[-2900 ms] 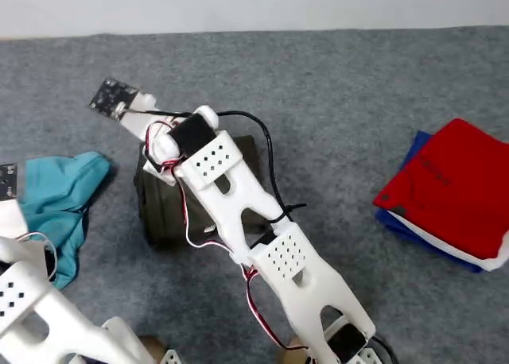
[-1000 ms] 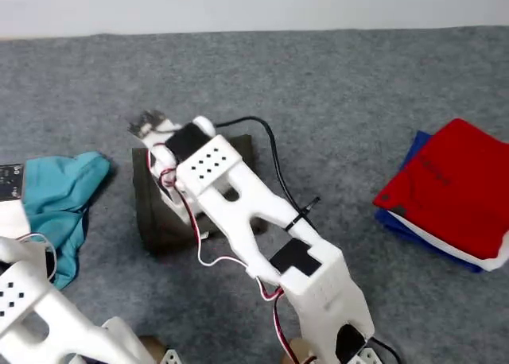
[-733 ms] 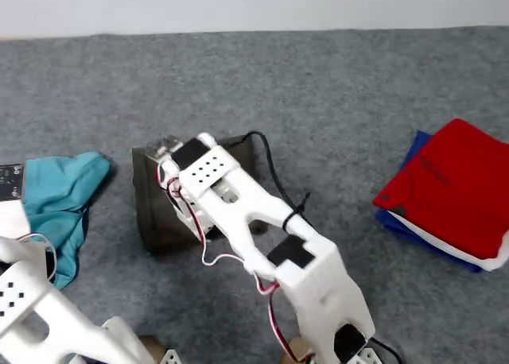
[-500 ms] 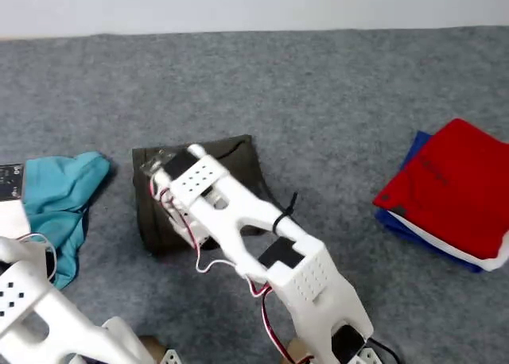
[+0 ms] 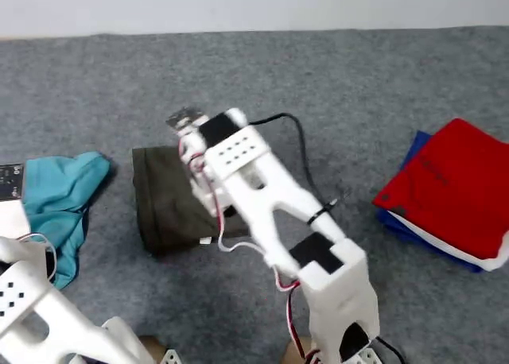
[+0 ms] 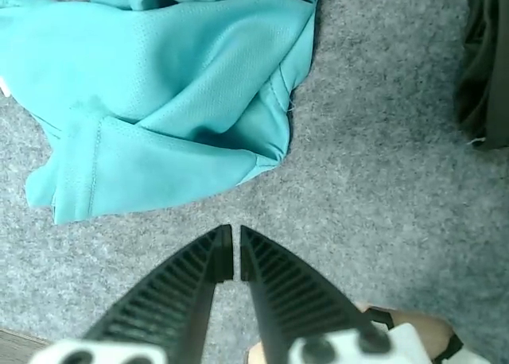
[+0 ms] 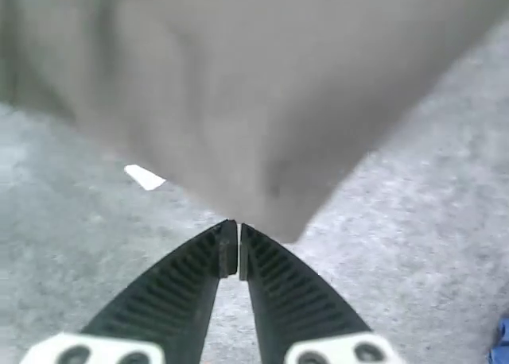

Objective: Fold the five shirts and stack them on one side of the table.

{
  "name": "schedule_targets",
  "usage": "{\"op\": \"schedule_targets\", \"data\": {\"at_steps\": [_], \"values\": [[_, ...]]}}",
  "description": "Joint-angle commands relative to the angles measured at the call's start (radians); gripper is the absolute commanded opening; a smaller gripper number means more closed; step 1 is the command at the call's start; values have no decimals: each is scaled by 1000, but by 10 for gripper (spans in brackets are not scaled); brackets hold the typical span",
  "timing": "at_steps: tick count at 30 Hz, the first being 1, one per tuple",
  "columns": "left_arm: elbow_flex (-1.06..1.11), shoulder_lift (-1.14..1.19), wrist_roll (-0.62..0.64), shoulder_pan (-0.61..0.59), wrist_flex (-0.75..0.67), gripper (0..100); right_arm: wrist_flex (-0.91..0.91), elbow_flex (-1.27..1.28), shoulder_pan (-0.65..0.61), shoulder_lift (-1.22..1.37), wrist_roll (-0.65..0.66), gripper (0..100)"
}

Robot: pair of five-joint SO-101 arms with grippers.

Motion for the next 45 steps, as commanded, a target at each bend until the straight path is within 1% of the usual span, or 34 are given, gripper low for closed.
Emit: {"op": "schedule_targets", "data": {"at_steps": [1, 4, 7, 10, 13, 19, 23, 26, 31, 32, 34, 38, 39, 41, 45], "values": [[-31, -21, -5, 3, -9, 22, 24, -49, 68, 59, 31, 10], [-31, -21, -5, 3, -9, 22, 25, -49, 87, 170, 28, 10], [-31, -21, -5, 3, -9, 22, 44, -49, 77, 252, 25, 10], [-31, -21, -5, 3, -9, 22, 44, -52, 70, 269, 25, 10], [-31, -21, -5, 3, -9, 22, 44, -61, 70, 229, 25, 10], [-31, -21, -5, 3, -9, 22, 27, -61, 70, 8, 31, 12], [-31, -21, -5, 3, -11, 22, -38, -61, 70, -85, 32, 13], [-31, -21, -5, 5, -14, 22, -96, -60, 81, -90, 32, 11], [-28, -21, -5, 5, -9, 22, -225, -61, 140, -15, 28, 17], [-27, -21, -5, 5, -9, 22, -242, -61, 145, 1, 28, 27], [-27, -21, -3, 5, -9, 22, -249, -61, 142, 24, 14, 88], [-27, -21, -3, 5, -8, 22, -237, -61, 124, 39, -169, 249], [-27, -21, -3, 5, -8, 22, -237, -61, 116, 39, -193, 279], [-27, -21, -3, 5, -8, 22, -245, -61, 93, 39, -206, 307], [-25, -21, -2, 5, -8, 22, -263, -84, 48, 50, -212, 308]]}}
